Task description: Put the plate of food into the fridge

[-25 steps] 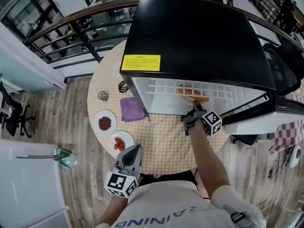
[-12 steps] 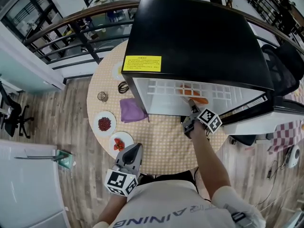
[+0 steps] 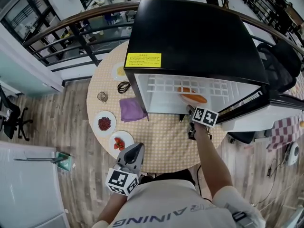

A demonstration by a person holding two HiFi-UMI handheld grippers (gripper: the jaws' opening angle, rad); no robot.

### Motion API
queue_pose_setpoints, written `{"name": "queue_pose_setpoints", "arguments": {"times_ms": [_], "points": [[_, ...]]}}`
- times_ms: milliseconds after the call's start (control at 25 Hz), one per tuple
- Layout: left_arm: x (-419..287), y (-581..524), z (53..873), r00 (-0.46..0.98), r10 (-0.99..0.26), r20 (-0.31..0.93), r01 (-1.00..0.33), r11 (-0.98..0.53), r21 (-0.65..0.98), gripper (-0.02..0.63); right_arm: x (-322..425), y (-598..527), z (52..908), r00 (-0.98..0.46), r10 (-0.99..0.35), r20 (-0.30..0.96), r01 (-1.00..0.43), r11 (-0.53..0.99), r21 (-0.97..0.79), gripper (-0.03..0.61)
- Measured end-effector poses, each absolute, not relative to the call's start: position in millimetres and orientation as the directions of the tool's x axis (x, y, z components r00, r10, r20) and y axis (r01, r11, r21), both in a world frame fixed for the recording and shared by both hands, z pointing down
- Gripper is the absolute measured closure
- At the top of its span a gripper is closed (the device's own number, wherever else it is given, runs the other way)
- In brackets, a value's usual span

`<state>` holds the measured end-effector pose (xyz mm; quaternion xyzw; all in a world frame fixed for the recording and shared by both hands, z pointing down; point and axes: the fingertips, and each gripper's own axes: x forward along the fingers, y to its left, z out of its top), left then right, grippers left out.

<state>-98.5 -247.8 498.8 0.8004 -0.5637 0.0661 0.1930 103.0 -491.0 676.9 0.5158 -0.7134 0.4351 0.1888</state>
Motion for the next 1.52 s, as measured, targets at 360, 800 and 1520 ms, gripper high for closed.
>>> {"name": "queue_pose_setpoints", "arguments": {"times_ms": [360,800,1520], "points": [[-93,-240,494,0.393,-0.870,0.297,-0.913,-0.331,0.239,0.604,114,-459,638,-0.408,-0.676,0.614,-0.881,0.116,-0.459,0.490],[-61,-233,469,0.533,-0.820,0.209,-0.844,-0.497,0.202,0.604,114,-356,549,-0.534,-0.758,0.375,-0.810,0.332,-0.483,0.557],[-55,-237,447,0.585,-0.796,0.155,-0.810,-0.566,0.152,0.604,105,-274,474,-0.580,-0.784,0.224,-0.782,0.457,-0.425,0.558]]}}
